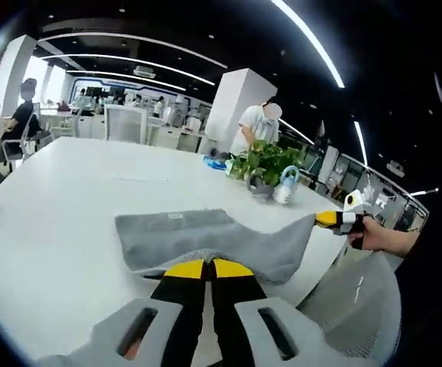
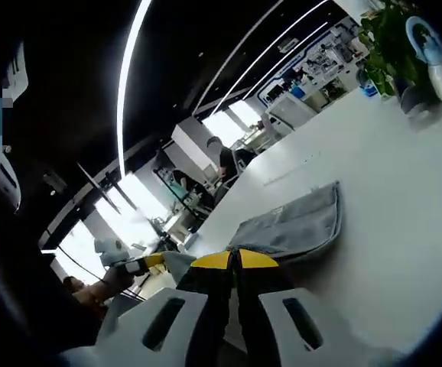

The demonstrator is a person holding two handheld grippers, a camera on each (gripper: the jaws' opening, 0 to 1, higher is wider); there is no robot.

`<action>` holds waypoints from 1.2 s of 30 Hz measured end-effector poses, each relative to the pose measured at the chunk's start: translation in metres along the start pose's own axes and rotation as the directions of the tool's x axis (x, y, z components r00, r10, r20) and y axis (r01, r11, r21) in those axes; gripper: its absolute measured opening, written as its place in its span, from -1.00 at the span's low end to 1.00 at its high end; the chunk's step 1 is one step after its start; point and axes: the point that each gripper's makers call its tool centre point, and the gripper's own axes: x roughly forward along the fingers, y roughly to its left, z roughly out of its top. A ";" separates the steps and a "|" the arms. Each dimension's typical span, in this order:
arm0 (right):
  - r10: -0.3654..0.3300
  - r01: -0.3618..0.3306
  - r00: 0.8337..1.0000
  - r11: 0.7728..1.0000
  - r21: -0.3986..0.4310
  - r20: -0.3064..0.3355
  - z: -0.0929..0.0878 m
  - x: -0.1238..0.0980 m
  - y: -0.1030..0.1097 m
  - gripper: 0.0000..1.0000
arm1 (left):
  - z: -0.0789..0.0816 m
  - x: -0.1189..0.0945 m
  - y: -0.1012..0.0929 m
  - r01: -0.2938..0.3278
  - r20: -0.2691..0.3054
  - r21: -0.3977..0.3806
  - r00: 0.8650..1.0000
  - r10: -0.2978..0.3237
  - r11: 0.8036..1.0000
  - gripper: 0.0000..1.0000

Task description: Fold the towel on the table until its edges align and the towel forms a compact rectangular stack.

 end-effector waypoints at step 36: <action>0.194 -0.187 0.977 0.979 -0.086 0.089 0.025 -0.006 0.052 -1.00 | 0.053 -0.019 -0.015 0.001 0.147 0.104 0.989 -0.016 0.995 -0.96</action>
